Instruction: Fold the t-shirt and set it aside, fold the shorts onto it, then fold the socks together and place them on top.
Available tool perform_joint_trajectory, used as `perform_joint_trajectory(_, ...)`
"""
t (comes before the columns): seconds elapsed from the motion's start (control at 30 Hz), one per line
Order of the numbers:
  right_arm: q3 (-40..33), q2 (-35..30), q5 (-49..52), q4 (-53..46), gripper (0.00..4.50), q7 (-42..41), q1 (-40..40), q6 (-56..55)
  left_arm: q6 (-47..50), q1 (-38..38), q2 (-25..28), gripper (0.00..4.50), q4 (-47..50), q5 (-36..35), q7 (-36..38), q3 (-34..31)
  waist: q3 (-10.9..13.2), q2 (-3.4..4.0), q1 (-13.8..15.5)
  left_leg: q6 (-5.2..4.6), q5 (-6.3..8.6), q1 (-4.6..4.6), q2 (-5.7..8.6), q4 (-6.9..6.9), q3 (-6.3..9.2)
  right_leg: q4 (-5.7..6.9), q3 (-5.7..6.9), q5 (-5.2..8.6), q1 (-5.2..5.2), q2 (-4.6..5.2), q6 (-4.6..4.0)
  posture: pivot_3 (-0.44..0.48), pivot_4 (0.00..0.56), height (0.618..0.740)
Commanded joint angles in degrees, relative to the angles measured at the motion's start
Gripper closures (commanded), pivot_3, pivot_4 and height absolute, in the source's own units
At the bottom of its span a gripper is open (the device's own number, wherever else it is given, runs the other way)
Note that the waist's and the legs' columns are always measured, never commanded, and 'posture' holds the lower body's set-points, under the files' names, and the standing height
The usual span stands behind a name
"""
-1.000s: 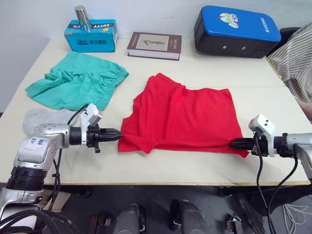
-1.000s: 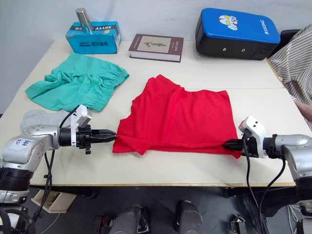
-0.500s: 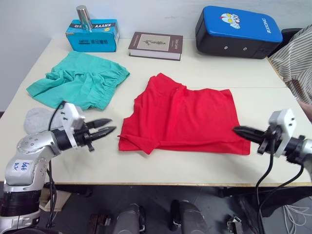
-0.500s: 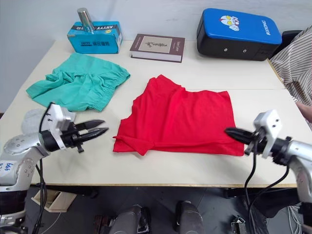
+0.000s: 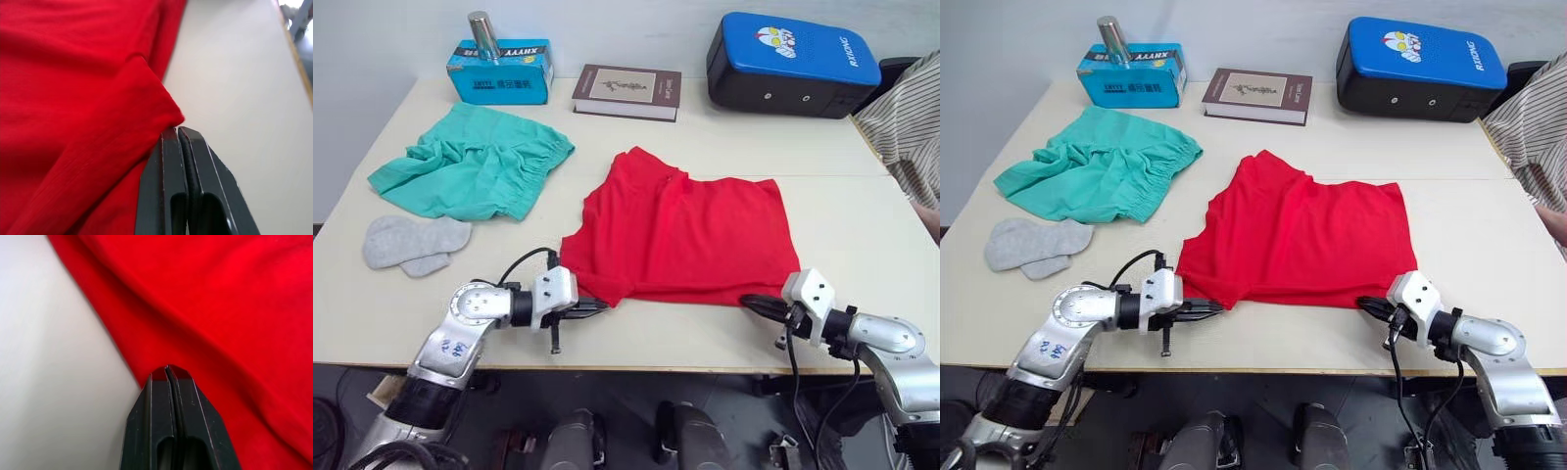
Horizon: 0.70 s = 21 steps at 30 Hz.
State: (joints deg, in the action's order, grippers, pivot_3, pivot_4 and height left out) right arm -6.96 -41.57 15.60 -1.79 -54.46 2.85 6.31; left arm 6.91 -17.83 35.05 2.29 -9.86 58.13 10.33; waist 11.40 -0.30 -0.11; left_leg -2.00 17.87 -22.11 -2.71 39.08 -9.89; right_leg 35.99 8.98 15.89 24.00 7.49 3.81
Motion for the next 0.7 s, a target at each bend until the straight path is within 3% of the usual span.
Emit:
perform_joint_trajectory(0.03,-1.6,0.4,0.6,0.0,4.50,0.9,0.7,-1.4,1.6,-3.0,-4.2,4.45,-1.1,-3.2,-3.0,-2.5,0.0,0.00,0.0,0.00,0.00,0.00,-0.01,0.00,0.01,0.00,0.00,0.00,0.00,0.01,0.00,0.000,0.150,0.740)
perform_joint_trajectory(0.27,-4.8,-0.1,1.9,1.3,4.50,3.3,0.7,0.6,7.3,-6.2,-6.8,4.45,-4.1,-6.8,-6.1,-7.1,0.0,0.00,-0.1,-0.01,-0.03,0.00,-0.02,0.02,0.01,0.01,0.00,-0.01,-0.01,0.01,0.02,0.000,0.150,0.740)
perform_joint_trajectory(0.53,-9.3,-2.6,-3.2,16.6,4.50,9.4,1.6,-6.1,-0.2,-4.9,-5.0,4.45,-12.6,1.0,-15.3,-10.1,0.0,-0.02,0.0,-0.05,-0.06,0.01,0.03,0.02,0.01,-0.01,0.02,-0.02,-0.03,-0.01,0.04,0.000,0.150,0.740)
perform_joint_trajectory(0.7,-14.2,-2.8,0.0,20.7,4.50,9.2,2.7,-9.7,-2.3,-4.1,-4.7,4.45,-13.2,-2.9,-18.3,-17.6,0.0,-0.02,-0.1,-0.04,-0.05,0.01,0.00,0.02,0.02,-0.02,0.02,-0.02,-0.04,0.06,0.04,0.000,0.150,0.740)
